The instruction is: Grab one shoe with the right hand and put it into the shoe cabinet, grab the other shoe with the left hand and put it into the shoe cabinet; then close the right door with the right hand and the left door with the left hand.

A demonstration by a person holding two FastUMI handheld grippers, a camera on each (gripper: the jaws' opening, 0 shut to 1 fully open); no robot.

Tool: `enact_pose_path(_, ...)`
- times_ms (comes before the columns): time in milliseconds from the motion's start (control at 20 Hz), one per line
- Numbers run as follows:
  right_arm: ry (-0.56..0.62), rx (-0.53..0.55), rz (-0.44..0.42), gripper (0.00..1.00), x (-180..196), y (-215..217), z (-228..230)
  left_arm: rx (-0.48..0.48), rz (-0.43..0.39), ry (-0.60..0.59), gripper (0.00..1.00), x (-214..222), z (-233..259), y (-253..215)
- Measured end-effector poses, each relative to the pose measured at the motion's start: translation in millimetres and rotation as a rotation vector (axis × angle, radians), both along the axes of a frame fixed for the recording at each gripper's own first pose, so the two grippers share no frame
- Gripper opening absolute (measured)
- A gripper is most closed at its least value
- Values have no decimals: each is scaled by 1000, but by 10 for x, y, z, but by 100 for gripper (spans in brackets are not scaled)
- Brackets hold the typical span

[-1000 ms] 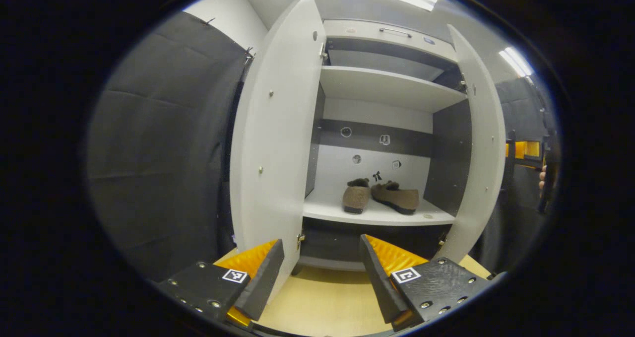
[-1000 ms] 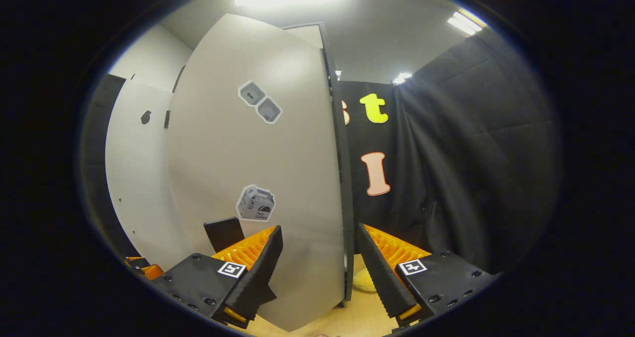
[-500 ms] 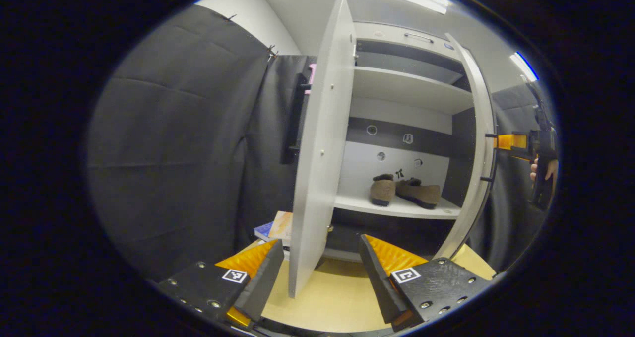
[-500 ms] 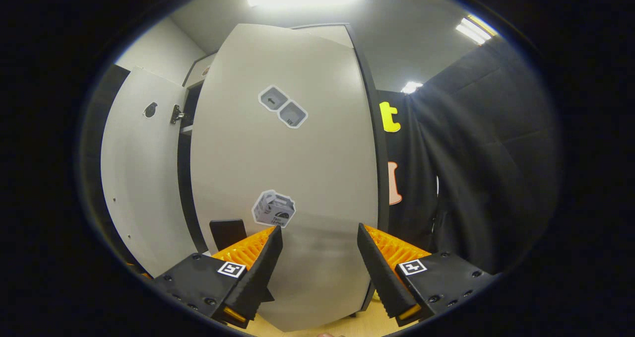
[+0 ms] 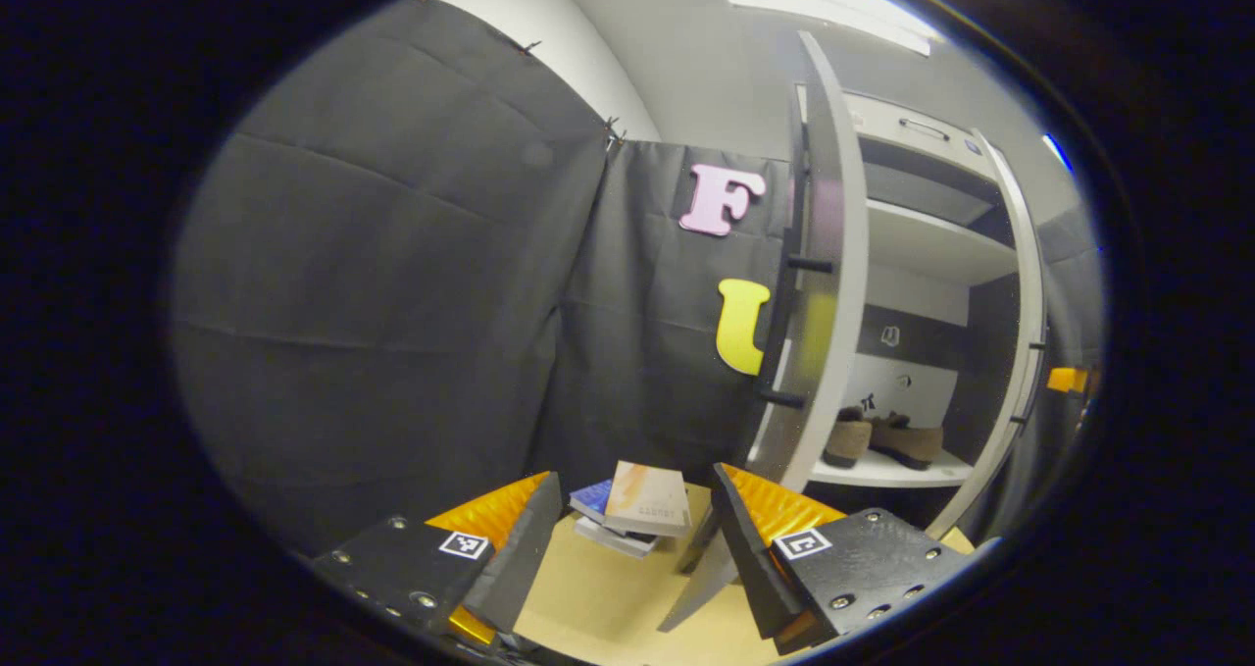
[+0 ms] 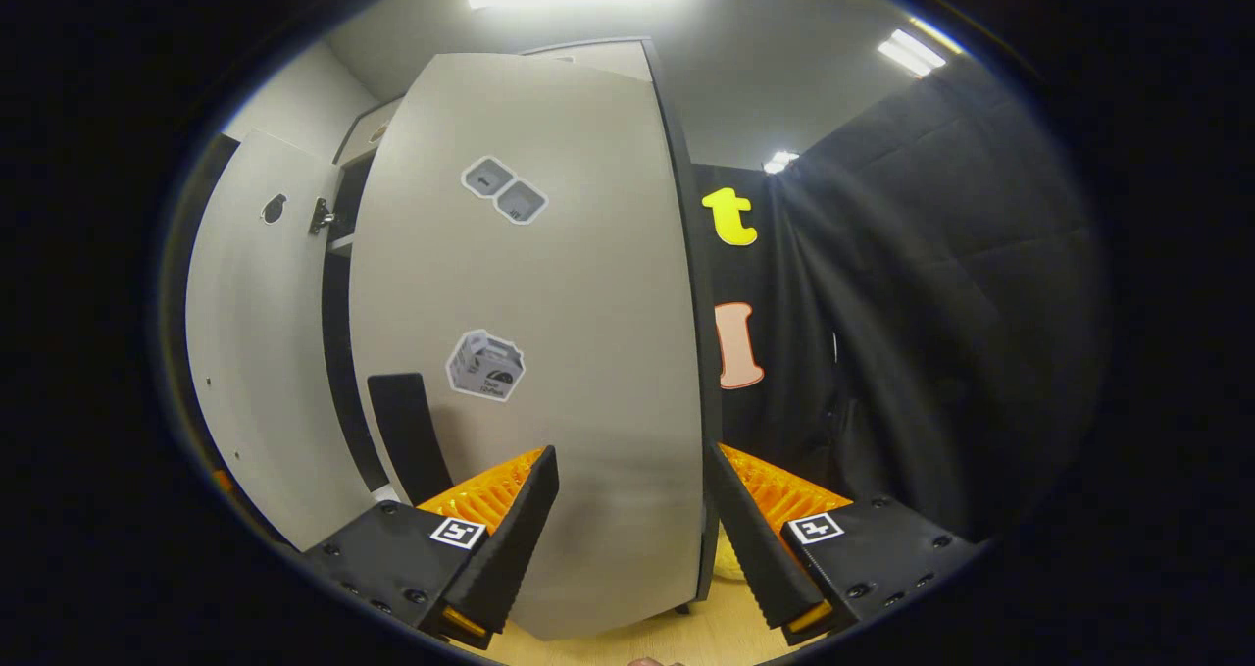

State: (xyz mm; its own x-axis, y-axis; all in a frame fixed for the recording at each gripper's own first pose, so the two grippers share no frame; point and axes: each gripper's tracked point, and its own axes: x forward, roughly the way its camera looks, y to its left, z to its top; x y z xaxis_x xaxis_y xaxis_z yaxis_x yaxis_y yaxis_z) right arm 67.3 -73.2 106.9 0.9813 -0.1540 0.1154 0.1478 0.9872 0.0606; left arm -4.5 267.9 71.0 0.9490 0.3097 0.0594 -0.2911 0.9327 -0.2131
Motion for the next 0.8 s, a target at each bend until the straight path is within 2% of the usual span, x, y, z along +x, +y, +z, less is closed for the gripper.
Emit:
enact_pose_path(150,5,-17,-6,96,14,-21,-81,53,-42,-38,92,105,315,172)
enact_pose_path(200,4,-30,-7,96,4,-20,-96,80,-55,-46,88,140,423,230)
enact_pose_path(250,0,-38,-7,96,-6,-5,-102,109,-69,-57,92,187,513,290)
enact_pose_path(300,-3,-40,-5,96,-20,16,-117,133,-90,-69,88,249,609,328)
enact_pose_path(350,-2,-37,0,96,-39,46,-136,147,-120,-80,92,320,693,327)
enact_pose_path(450,4,-28,7,96,-89,95,-195,167,-184,-99,92,439,821,321)
enact_pose_path(500,10,-22,11,96,-124,111,-239,184,-209,-99,89,503,888,329)
enact_pose_path(550,20,-14,21,96,-134,148,-291,203,-242,-100,92,563,908,330)
enact_pose_path(600,30,-9,32,96,-153,183,-346,209,-273,-99,88,622,935,307)
enact_pose_path(650,43,-10,38,96,-161,205,-400,204,-315,-92,93,693,944,283)
enact_pose_path(800,61,-10,29,96,-210,210,-491,189,-397,-88,93,866,981,199)
